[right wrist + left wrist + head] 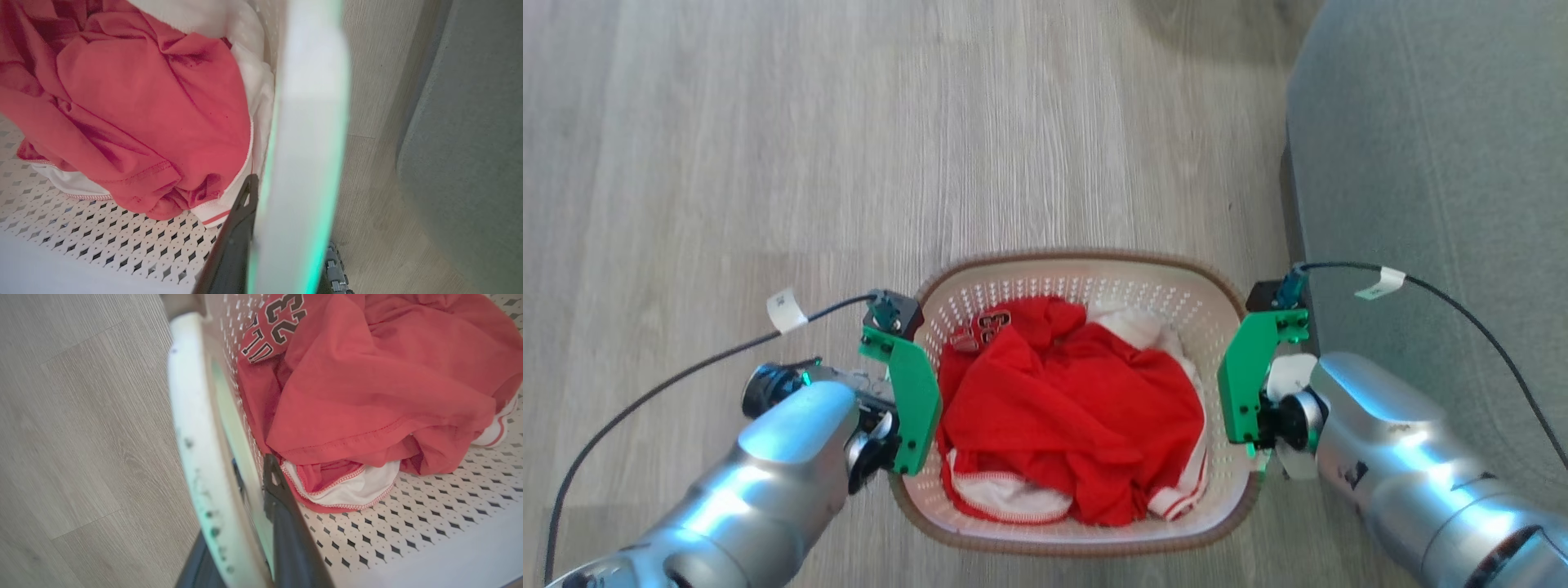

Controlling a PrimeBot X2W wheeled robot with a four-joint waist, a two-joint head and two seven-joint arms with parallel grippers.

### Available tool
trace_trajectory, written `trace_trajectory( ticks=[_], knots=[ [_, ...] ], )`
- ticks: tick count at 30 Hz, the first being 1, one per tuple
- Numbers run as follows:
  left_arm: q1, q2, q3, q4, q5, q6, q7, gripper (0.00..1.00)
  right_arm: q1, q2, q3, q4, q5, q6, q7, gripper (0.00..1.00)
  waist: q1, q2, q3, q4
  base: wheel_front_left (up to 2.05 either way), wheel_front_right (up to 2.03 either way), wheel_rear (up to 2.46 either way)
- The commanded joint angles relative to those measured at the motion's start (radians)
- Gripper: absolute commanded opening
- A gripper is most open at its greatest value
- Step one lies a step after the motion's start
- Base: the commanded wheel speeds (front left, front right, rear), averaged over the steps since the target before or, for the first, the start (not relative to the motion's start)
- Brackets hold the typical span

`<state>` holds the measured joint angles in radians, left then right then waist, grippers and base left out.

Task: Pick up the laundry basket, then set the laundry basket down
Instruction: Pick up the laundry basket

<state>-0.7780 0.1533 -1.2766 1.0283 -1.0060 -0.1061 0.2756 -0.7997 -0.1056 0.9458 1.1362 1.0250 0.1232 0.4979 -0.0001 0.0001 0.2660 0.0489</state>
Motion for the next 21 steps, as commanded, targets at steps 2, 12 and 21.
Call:
trace_trajectory(
  ticks=[2,12,21],
  knots=[
    [-0.004,-0.007,-0.003,-0.052,0.002,-0.024,0.019,0.00,0.002,0.025,0.022,-0.056,0.009,0.008,0.000,0.00,0.0001,-0.0001,-0.049,0.008,0.00,0.00,0.00],
    [0.021,-0.012,-0.004,-0.013,-0.028,-0.024,0.050,0.00,0.033,0.018,0.064,-0.069,0.047,0.008,-0.002,0.00,0.0001,-0.0001,-0.175,0.033,0.00,0.00,0.00],
    [0.054,-0.026,-0.004,-0.018,-0.058,-0.024,0.088,0.00,0.065,0.006,0.099,-0.070,0.074,0.008,0.004,0.00,0.0001,-0.0001,-0.239,0.071,0.00,0.00,0.00]
  ],
)
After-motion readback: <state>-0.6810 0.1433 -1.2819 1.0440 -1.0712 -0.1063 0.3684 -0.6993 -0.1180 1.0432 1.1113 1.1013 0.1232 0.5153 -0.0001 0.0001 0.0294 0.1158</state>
